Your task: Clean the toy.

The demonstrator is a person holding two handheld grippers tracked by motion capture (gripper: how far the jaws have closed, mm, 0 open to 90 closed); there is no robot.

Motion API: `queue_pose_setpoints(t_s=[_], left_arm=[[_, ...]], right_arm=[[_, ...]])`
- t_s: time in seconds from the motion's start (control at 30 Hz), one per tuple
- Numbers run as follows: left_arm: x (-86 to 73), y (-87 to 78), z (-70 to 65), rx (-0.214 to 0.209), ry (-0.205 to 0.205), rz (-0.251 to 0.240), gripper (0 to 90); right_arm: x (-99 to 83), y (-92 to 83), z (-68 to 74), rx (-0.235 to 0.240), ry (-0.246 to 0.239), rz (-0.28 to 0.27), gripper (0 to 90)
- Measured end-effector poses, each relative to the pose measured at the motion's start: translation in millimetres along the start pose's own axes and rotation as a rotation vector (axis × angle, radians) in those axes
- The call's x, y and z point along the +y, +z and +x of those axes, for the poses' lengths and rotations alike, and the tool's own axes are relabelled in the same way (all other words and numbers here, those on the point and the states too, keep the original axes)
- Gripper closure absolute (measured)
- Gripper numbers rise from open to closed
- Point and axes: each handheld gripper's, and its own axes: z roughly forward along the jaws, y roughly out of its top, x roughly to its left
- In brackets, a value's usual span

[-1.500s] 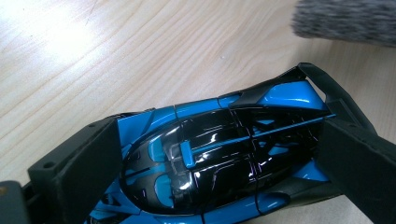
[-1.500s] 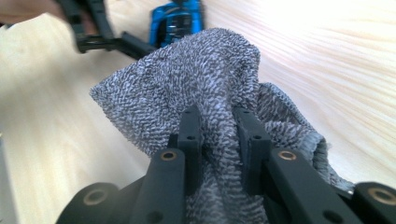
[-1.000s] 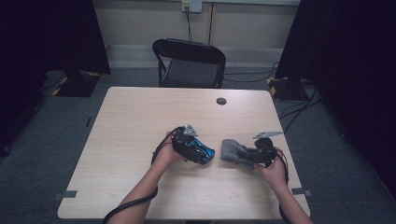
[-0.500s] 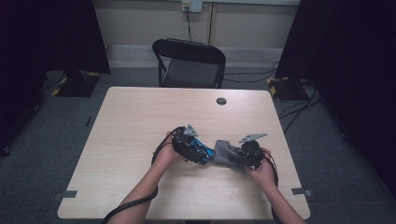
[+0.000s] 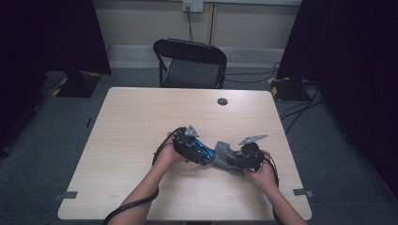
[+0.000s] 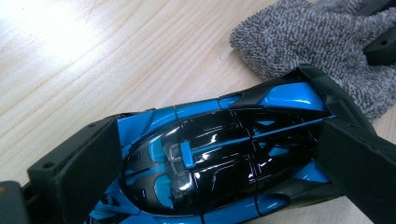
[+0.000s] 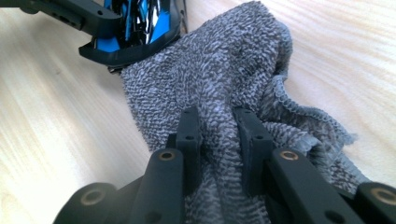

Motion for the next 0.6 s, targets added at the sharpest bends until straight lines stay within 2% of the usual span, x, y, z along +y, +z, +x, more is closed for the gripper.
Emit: queue_pose_setpoints(t_s=[0.4,0.6], left_arm=[[0.3,0.1,-0.4,0.001,-0.002,0.001,0.4],[0.3,0.1,-0.3,0.001,-0.001,0.001,0.4]], right_arm=[[-3.1,-0.6,8.8,0.063,-0.014,0.015,74.0],[-3.5,0.3,14.0,0.077,-0.028,0.022,74.0]])
